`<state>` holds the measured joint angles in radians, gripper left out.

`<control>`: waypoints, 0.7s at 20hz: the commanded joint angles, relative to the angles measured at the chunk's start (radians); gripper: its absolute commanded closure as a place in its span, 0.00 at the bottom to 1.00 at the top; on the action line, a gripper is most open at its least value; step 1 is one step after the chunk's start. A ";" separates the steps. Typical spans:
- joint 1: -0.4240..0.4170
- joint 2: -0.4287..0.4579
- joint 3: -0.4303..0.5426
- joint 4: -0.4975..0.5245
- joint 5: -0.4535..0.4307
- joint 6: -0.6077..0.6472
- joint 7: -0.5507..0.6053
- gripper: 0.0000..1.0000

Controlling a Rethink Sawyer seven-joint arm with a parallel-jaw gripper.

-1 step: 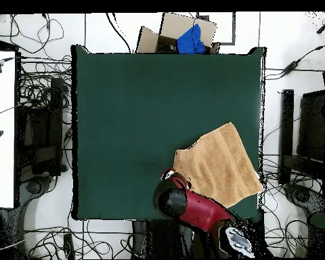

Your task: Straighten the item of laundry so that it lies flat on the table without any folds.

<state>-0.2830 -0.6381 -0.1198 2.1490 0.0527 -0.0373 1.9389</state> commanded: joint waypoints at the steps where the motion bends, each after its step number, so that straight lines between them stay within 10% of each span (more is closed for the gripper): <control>1: 0.080 -0.014 0.026 -0.078 0.142 0.057 0.252 0.00; 14: 0.218 -0.050 -0.149 -0.202 0.267 0.288 0.243 0.00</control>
<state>-0.0983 -0.6989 -0.2085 2.0553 0.2323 0.1433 1.9389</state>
